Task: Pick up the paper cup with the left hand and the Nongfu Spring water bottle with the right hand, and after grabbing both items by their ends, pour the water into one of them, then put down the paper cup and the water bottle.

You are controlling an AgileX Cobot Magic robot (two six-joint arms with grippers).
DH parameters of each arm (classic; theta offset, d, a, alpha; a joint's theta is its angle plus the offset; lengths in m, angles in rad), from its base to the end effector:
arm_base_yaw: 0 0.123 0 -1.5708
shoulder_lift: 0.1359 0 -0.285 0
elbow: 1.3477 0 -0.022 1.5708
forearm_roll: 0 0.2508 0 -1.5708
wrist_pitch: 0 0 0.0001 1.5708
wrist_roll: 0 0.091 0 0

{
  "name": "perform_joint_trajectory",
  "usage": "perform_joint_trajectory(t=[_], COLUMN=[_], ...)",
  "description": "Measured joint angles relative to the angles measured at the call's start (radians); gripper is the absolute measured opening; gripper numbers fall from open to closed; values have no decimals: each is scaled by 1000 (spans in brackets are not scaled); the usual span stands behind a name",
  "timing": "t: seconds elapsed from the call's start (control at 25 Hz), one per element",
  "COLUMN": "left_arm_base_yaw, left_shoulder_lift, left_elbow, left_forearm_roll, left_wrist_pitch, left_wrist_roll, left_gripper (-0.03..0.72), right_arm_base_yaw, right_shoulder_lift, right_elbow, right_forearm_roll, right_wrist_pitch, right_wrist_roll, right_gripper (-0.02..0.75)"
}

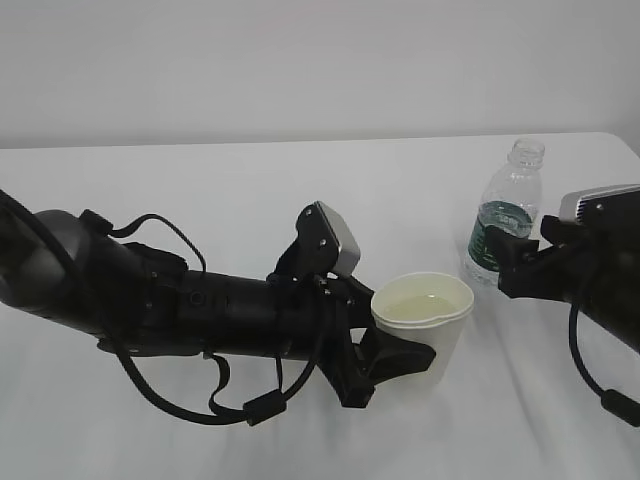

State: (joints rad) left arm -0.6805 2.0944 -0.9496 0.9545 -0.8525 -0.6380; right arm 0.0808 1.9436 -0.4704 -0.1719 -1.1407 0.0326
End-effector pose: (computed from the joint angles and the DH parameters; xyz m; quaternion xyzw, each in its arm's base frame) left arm 0.2609 -0.2830 0.1077 0.4673 0.6793 -0.4046 0.3955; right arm 0.2915 0.0378 0.1070 -0.0951 0.7833 0.0742 0.6098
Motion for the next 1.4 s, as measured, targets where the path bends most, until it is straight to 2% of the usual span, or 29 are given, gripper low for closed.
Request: perform_joint_trajectory(t=[0.68,1.12,1.4], left_arm_base_yaw=[0,6,47], left_shoulder_lift=[2,6,-18], left_elbow=[0,0,0], left_forearm_roll=[-22,-49,-176], left_wrist_pitch=[-48,-48,-29], left_wrist_roll=[0,17,96], left_gripper=[425,425,425], right_arm_base_yaw=[0,0,0], right_shoulder_lift=[-246,-346,-346], right_elbow=[174,193,193], right_forearm_roll=[-34,-37,-47], right_wrist_pitch=[0,0,0], right_wrist_roll=[0,2,4], right_gripper=[586,585,585])
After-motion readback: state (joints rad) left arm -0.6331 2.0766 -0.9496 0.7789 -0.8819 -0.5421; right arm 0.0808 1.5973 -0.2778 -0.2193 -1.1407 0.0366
